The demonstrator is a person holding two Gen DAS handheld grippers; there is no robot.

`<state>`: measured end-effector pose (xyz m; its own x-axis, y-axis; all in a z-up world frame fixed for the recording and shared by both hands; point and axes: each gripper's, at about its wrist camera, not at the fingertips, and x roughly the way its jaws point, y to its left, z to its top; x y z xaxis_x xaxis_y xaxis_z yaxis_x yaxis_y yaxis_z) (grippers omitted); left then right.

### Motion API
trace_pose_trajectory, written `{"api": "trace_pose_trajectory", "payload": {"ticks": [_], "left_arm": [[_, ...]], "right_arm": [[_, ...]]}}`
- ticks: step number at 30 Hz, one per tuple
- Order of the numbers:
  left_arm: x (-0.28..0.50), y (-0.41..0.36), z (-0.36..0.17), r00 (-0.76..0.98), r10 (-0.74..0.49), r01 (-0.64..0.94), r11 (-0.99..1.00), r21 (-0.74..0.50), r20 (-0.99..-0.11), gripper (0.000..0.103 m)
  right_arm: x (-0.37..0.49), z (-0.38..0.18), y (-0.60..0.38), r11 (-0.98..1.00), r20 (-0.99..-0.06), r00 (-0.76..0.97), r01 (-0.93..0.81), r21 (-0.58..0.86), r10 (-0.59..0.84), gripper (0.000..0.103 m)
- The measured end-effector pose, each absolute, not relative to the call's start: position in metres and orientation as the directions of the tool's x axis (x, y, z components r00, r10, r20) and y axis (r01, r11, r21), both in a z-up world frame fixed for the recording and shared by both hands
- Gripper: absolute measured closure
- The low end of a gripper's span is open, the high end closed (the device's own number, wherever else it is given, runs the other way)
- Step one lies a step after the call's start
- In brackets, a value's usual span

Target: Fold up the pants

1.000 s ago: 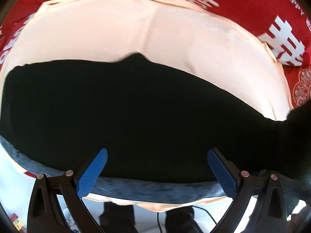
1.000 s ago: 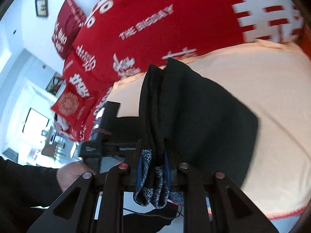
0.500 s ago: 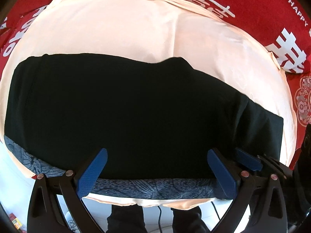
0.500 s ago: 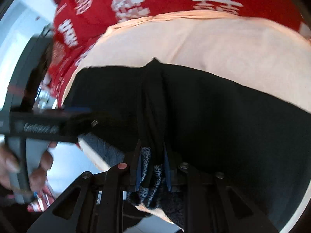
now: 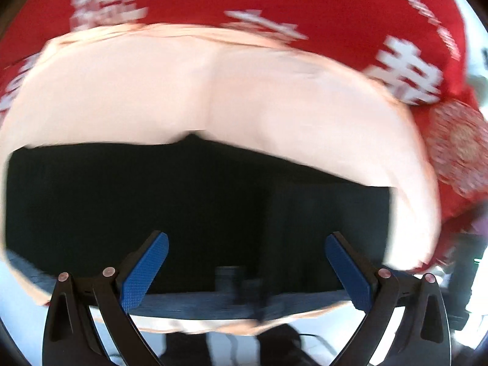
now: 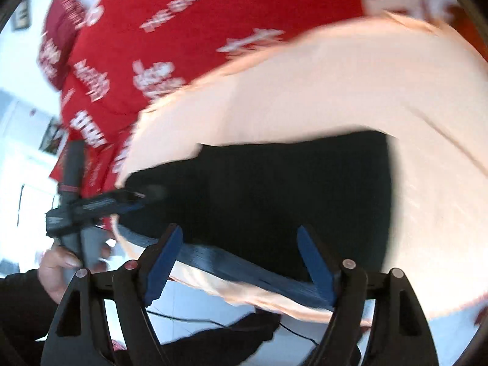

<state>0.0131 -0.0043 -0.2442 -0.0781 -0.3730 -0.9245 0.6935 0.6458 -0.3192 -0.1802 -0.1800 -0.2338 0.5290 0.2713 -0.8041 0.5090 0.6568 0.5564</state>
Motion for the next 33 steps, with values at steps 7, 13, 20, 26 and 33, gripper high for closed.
{"api": "trace_pose_trajectory", "payload": {"ticks": [7, 13, 20, 26, 33], "left_arm": [[-0.042, -0.054, -0.25, -0.233, -0.422, 0.743, 0.505, -0.44, -0.876, 0.0], [-0.025, -0.048, -0.296, -0.173, -0.303, 0.731, 0.598, -0.329, -0.937, 0.0], [-0.002, -0.067, -0.302, -0.162, -0.303, 0.698, 0.638, -0.326, -0.939, 0.0], [0.002, -0.072, -0.296, -0.157, -0.283, 0.681, 0.663, -0.311, -0.946, 0.0], [-0.011, -0.055, -0.281, -0.18, -0.31, 0.695, 0.631, -0.344, -0.934, 0.0]], "right_arm": [[-0.201, -0.281, -0.2, 0.587, -0.78, 0.484, 0.52, 0.621, 0.396, 0.022], [-0.225, -0.245, -0.217, 0.782, -0.874, 0.42, 0.448, 0.434, 0.244, 0.022], [-0.17, -0.241, -0.231, 0.975, -0.886, 0.441, 0.085, 0.204, 0.146, 0.022], [-0.133, -0.276, -0.255, 0.95, -0.871, 0.41, 0.033, 0.31, 0.27, 0.013], [-0.199, -0.219, -0.221, 0.933, -0.829, 0.479, 0.055, 0.356, 0.288, 0.013]]}}
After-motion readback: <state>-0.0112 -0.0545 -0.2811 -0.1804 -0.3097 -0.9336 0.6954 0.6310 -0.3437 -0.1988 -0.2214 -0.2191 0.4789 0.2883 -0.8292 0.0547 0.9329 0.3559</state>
